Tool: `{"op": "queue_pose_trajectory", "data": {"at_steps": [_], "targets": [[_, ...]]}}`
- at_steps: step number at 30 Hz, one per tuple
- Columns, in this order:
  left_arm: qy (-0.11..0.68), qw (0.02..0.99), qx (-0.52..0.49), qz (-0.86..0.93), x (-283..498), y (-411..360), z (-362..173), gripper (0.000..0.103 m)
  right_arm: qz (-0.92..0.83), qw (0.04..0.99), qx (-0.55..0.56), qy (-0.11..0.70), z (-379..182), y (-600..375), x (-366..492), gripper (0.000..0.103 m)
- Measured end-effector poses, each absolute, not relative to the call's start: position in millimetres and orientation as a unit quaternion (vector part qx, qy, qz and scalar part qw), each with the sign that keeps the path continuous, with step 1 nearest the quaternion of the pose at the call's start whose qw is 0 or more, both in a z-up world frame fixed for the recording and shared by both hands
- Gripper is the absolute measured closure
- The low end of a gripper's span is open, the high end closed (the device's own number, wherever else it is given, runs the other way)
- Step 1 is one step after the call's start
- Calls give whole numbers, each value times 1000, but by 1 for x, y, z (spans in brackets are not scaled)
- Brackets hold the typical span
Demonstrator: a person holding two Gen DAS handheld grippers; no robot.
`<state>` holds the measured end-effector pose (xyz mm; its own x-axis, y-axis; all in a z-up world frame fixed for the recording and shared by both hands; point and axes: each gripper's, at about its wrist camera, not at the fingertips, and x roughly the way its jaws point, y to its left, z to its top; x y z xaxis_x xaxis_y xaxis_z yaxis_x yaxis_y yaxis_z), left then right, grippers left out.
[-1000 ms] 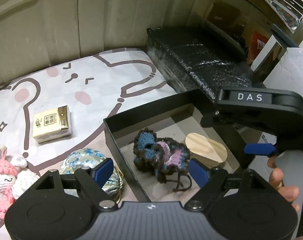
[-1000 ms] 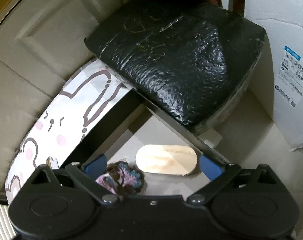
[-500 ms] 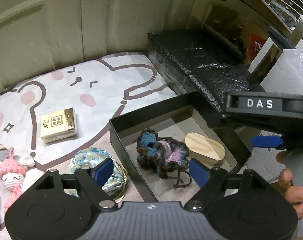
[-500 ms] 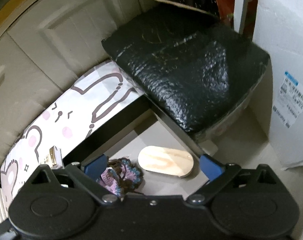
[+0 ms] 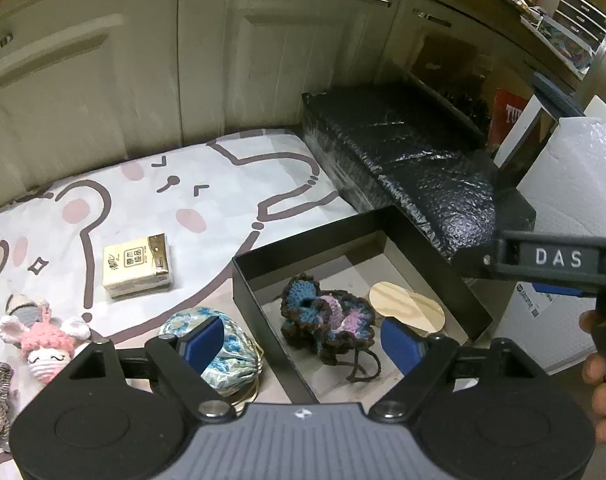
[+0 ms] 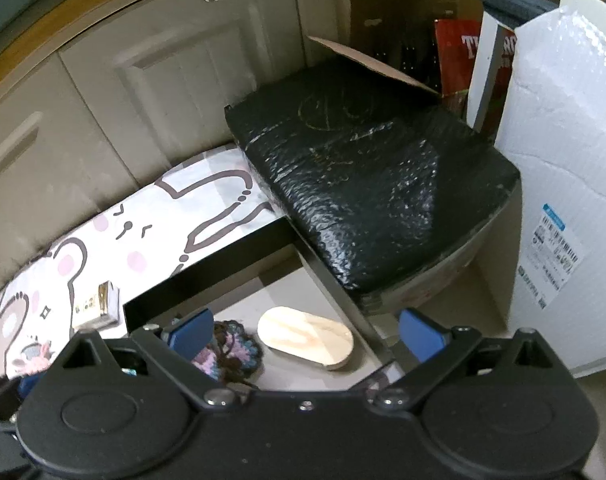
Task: Organize objects
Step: 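Release crochet piece into box with left tool while right tool drops wooden block in, then withdraw both open tools from the black box back over the bed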
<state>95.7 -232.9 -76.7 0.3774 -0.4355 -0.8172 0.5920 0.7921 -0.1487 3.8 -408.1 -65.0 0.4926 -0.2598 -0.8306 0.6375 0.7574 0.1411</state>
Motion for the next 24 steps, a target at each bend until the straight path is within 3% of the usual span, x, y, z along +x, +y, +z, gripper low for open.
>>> {"op": "queue_pose_trajectory", "data": {"at_steps": [18,24], "targets": [[448,846,76,-279,95,-213,-71,1,-244,861,158,418,-66,-405,-23,0],[452,846,78,-270,97,-209,-72,0,-237,865,139,420,-67,-401,-25,0]]}}
